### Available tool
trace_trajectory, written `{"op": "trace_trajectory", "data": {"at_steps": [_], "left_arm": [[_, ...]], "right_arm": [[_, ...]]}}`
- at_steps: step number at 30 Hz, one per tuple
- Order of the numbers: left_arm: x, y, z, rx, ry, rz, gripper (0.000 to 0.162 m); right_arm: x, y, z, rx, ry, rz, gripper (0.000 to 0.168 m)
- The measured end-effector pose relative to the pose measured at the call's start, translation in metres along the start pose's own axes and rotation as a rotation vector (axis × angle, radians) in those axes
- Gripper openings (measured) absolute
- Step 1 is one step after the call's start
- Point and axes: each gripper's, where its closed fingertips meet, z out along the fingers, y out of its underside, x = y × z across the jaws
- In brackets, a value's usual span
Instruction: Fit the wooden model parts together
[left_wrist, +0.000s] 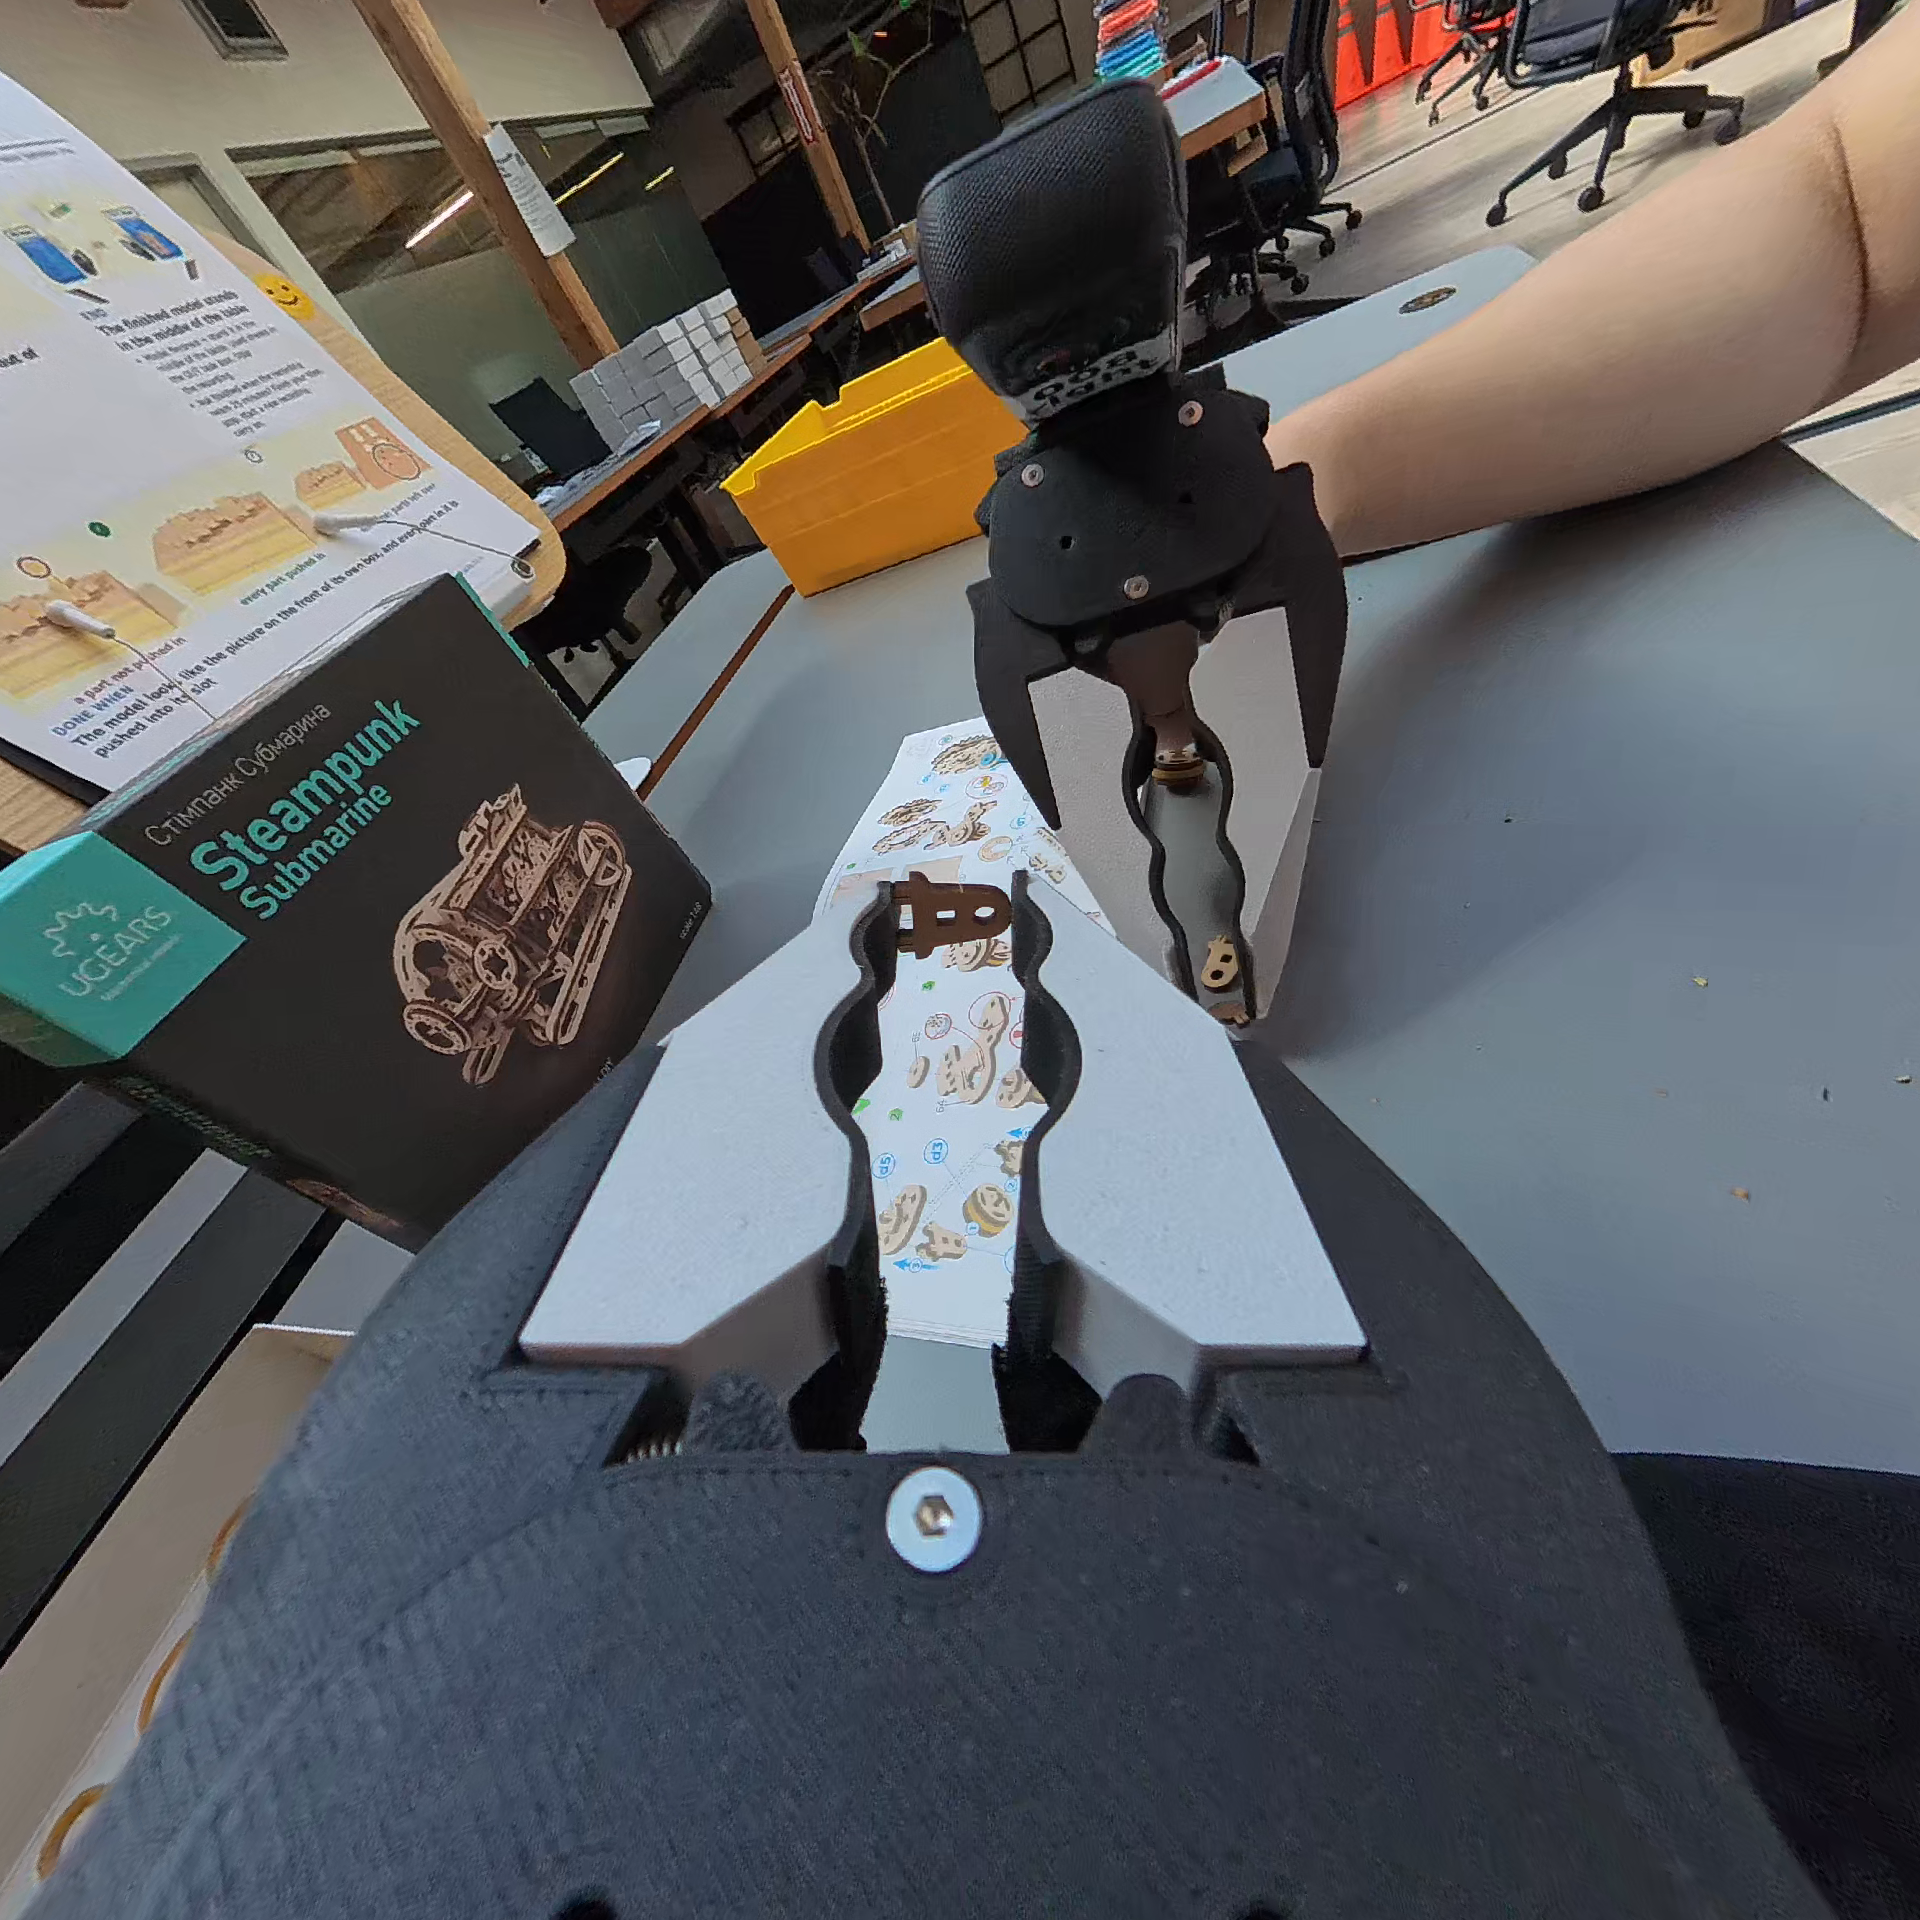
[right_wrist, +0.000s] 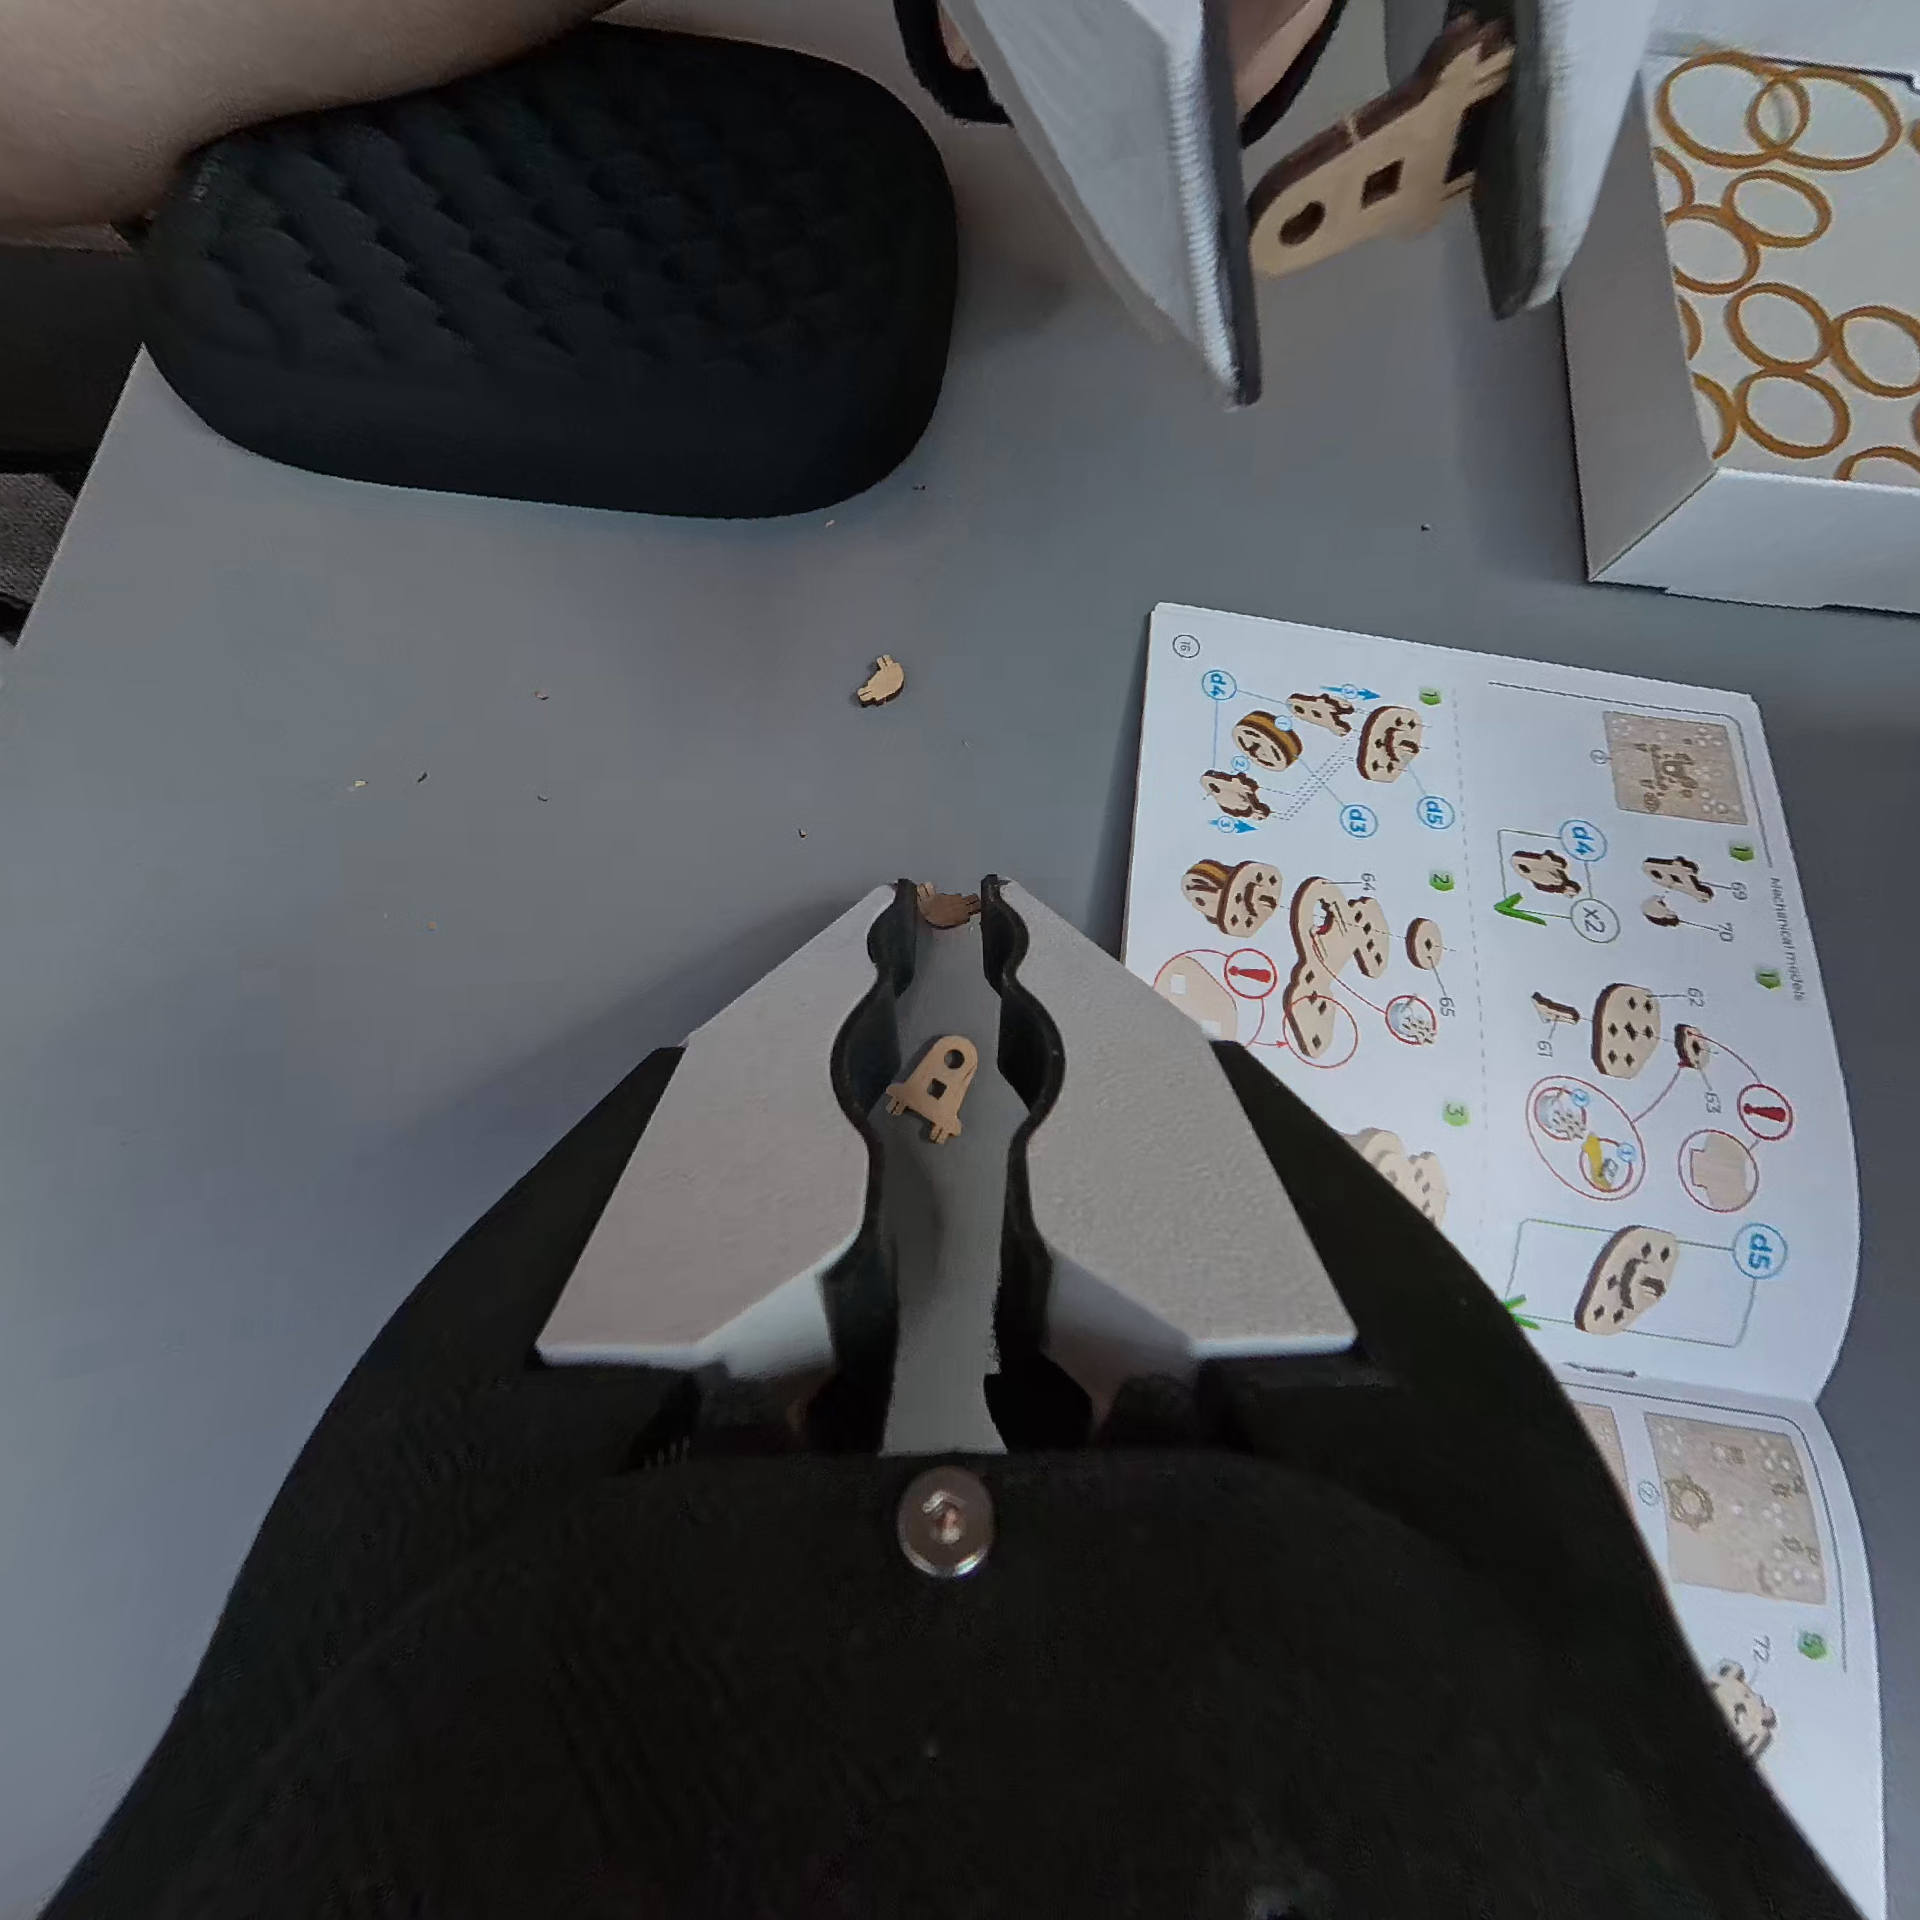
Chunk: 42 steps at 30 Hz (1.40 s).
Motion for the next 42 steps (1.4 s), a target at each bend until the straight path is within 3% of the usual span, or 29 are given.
{"op": "trace_trajectory", "data": {"at_steps": [10, 22, 30, 42], "left_arm": [[0.002, -0.001, 0.0, 0.015, 0.014, -0.014, 0.02], [0.008, -0.013, -0.003, 0.086, 0.059, -0.055, 0.02], [0.007, -0.008, -0.004, 0.07, 0.062, -0.072, 0.02], [0.018, -0.003, 0.001, 0.045, 0.124, -0.088, 0.02]], "right_arm": [[0.017, -0.014, -0.032, 0.104, 0.123, -0.049, 0.012], [0.016, -0.02, -0.036, 0.136, 0.13, -0.074, 0.012], [0.009, -0.013, -0.021, 0.071, 0.121, -0.088, 0.012], [0.024, -0.035, -0.046, 0.222, 0.232, -0.115, 0.012]]}}
